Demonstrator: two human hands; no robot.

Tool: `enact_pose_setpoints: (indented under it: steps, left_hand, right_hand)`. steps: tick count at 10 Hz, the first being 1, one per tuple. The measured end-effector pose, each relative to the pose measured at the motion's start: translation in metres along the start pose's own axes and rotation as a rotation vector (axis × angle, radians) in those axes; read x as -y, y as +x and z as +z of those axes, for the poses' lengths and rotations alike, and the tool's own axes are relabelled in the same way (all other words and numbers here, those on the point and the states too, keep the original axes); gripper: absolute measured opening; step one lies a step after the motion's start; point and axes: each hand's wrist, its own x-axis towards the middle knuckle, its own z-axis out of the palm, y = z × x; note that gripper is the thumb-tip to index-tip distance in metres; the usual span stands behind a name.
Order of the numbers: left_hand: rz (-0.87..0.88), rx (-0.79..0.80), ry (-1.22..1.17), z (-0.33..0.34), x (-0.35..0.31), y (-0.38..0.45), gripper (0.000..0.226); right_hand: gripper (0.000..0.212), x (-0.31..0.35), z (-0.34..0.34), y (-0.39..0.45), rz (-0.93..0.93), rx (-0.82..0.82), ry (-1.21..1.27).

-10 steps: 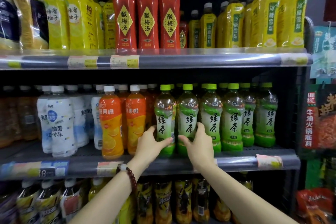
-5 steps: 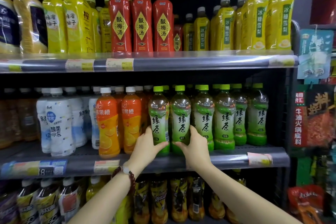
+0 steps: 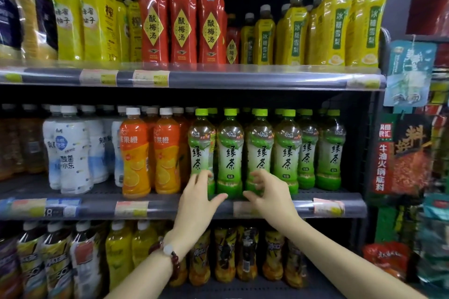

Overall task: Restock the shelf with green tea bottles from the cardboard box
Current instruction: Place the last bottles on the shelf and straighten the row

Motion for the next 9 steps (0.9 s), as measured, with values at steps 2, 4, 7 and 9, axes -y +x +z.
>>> enact_pose_setpoints:
  steps: [2,4,7,9]
  left_hand:
    - [0.072,0.180,-0.076,0.035,-0.030,-0.001,0.046]
    - [0.174,0.285,-0.053,0.074,-0.070,0.002,0.039]
    - [0.249,0.267,0.108,0.121,-0.132,0.018,0.036]
    - [0.227,0.227,0.196,0.138,-0.159,0.018,0.037]
  right_hand:
    - [0.048,-0.029,-0.043,-0.018,0.106,-0.032,-0.122]
    - [0.047,-0.072,-0.093,-0.026,0.188,-0.064,-0.212]
    - [0.043,-0.140,-0.145,-0.013,0.157,-0.023,-0.252]
    - [0.038,-0.168,-0.159,0.000,0.058,0.001,-0.199]
